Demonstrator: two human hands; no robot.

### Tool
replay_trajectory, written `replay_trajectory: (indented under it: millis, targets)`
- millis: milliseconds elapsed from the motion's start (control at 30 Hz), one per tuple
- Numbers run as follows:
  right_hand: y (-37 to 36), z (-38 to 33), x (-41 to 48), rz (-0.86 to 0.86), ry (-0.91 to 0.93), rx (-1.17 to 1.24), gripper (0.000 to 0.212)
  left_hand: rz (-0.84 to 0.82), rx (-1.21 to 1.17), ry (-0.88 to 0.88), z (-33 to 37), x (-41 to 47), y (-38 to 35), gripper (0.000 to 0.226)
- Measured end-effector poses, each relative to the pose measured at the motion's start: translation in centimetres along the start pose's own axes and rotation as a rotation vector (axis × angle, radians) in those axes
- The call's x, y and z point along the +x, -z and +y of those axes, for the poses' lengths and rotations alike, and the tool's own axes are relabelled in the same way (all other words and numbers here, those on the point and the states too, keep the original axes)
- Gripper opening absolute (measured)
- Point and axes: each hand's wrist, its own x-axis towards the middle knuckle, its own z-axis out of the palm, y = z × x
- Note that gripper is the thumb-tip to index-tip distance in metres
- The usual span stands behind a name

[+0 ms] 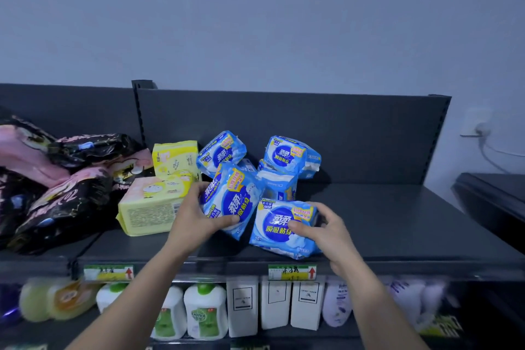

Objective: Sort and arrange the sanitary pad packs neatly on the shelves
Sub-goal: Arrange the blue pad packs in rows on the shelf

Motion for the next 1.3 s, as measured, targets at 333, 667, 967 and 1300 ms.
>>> replay_trajectory:
  millis: [333,667,967,1300]
  targets:
    - [0.9,1.1,-3.5,0.273,0.162,0.026,0.046,0.076,-0.064,-0.053,0.7,-0.2,-1.2,0.076]
    - [3.6,0.4,-8.7,0.647,0.314,0.068,0.045,-0.013,-0.499,0.098,1.7,-2.2,-4.9,0.075]
    - [9.8,-0.1,-15.7,1.013,0.345,0.055,0.046,-0.261,-0.639,0.183,5.3,-5.6,-11.8,0.069]
    - [18.3,-2.2,-29.1,1.312,0.356,0.020,0.048,-0.526,-0.732,0.287,12.0,-16.0,-21.3,0.067]
